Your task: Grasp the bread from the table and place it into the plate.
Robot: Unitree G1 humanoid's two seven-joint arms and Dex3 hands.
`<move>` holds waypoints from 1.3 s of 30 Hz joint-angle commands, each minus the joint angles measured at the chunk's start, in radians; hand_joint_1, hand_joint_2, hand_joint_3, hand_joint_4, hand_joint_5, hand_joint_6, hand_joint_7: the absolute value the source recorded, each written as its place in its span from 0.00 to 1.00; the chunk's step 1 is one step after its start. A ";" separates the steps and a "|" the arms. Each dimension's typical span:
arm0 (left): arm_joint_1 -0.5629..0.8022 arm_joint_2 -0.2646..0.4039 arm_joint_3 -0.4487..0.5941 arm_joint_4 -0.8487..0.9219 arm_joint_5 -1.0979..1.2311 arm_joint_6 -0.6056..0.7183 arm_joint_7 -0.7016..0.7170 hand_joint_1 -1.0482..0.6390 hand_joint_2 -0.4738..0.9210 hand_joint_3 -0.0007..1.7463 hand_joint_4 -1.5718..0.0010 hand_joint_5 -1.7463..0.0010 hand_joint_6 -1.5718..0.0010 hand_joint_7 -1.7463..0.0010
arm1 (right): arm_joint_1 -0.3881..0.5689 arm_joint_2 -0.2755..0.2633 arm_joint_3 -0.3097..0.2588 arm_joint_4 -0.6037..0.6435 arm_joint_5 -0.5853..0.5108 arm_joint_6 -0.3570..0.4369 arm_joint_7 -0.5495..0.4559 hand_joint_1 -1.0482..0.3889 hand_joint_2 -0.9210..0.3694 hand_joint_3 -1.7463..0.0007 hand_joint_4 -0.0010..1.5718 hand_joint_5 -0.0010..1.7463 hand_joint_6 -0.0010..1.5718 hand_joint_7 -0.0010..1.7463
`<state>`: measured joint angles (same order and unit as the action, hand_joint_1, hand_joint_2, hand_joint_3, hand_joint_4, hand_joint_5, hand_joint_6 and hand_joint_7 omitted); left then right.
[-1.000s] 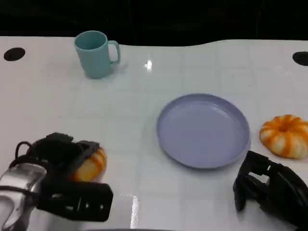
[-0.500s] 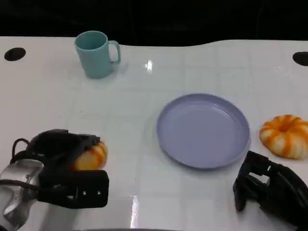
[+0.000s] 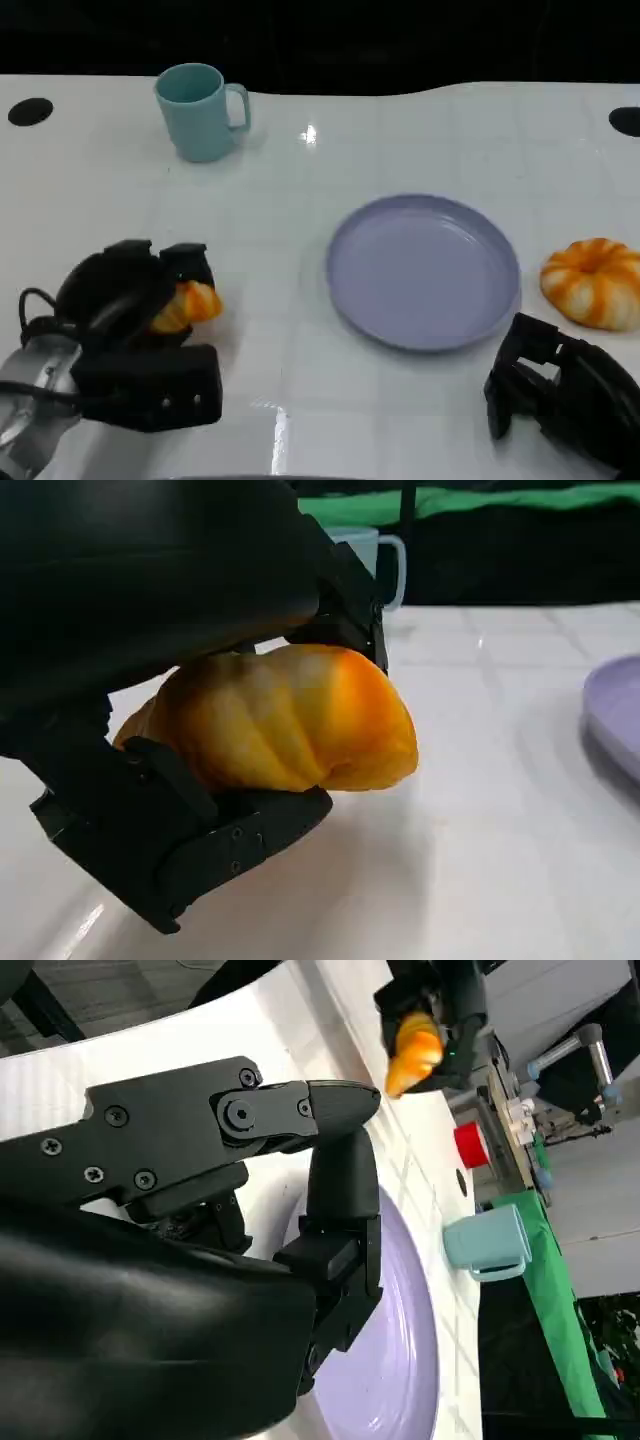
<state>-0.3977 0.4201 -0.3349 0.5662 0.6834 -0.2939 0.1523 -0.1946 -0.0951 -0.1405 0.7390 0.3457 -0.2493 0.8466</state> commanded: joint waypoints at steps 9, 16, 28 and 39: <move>-0.137 -0.029 0.024 -0.038 -0.101 0.011 -0.120 0.47 0.80 0.57 0.52 0.00 0.60 0.00 | 0.013 -0.014 -0.001 -0.001 -0.009 -0.004 -0.003 0.31 0.00 0.86 0.47 1.00 0.40 0.91; -0.201 -0.100 -0.014 0.000 -0.076 0.015 -0.120 0.48 0.83 0.49 0.51 0.00 0.61 0.00 | 0.026 -0.014 0.008 -0.026 -0.022 -0.002 -0.024 0.31 0.00 0.86 0.47 1.00 0.40 0.92; -0.351 -0.299 -0.110 0.266 -0.019 -0.088 0.099 0.51 0.79 0.54 0.47 0.00 0.60 0.00 | 0.027 -0.021 0.008 -0.026 -0.017 -0.001 -0.018 0.32 0.00 0.85 0.46 1.00 0.39 0.92; -0.512 -0.451 -0.195 0.515 0.029 -0.128 0.217 0.47 0.82 0.59 0.40 0.00 0.56 0.00 | 0.029 -0.024 0.011 -0.027 -0.021 -0.018 -0.017 0.32 0.00 0.84 0.47 1.00 0.38 0.95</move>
<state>-0.8646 -0.0171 -0.5104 1.0386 0.6920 -0.4219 0.3325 -0.1788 -0.1016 -0.1288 0.7102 0.3394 -0.2621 0.8351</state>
